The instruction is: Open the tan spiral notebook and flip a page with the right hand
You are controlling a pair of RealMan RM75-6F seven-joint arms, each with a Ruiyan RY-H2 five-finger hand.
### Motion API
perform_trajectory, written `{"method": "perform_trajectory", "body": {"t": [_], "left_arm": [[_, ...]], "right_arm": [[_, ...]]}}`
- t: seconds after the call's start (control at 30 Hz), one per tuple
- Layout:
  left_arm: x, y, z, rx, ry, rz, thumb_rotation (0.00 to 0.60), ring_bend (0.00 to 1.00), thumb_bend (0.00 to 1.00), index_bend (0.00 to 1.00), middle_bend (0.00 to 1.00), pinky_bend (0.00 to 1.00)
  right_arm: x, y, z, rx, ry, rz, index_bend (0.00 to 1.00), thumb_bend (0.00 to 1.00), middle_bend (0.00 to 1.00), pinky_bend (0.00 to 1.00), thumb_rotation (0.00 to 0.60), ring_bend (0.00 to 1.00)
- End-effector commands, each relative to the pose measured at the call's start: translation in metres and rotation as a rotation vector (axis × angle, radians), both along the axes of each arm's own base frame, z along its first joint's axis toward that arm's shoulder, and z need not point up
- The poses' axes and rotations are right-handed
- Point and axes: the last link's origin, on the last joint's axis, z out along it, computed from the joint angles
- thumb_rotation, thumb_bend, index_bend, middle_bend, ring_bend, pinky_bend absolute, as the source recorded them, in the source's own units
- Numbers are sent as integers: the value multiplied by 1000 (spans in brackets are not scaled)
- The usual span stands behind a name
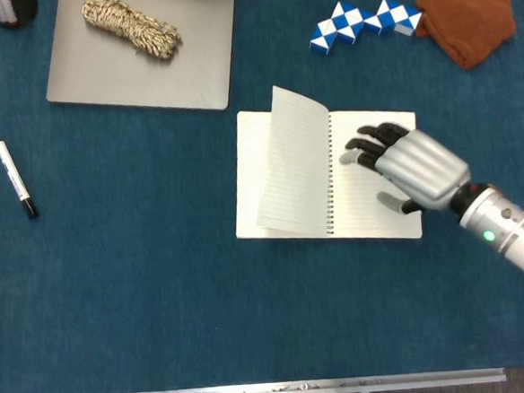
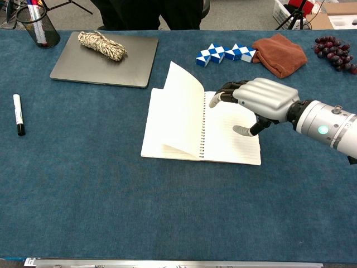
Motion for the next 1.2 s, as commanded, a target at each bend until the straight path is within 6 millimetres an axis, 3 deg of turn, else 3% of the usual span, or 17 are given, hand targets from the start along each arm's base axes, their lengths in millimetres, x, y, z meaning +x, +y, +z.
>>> {"method": "perform_trajectory", "body": {"t": [0.03,0.33,0.73,1.2], "left_arm": [[2,1,1,0,3,-6,600,202,59,268,232,372],[8,9,6,7,13,-33,600,202,60,268,232,372],[17,19,19,51,43,-79,600,202,60,268,232,371],[18,24,33,129,51,-103,600,202,60,294,243,372]], "right_arm": [[-2,-3,13,-57,-30,-3,242,329,234,171,600,111],[-16,-1,34,-181,-74,-25,242,328,234,171,600,111],[-44,12,86,-362,-77,-80,242,328,234,172,600,111],[-95,68,140,-557,-8,-210,242,327,234,171,600,111]]}}
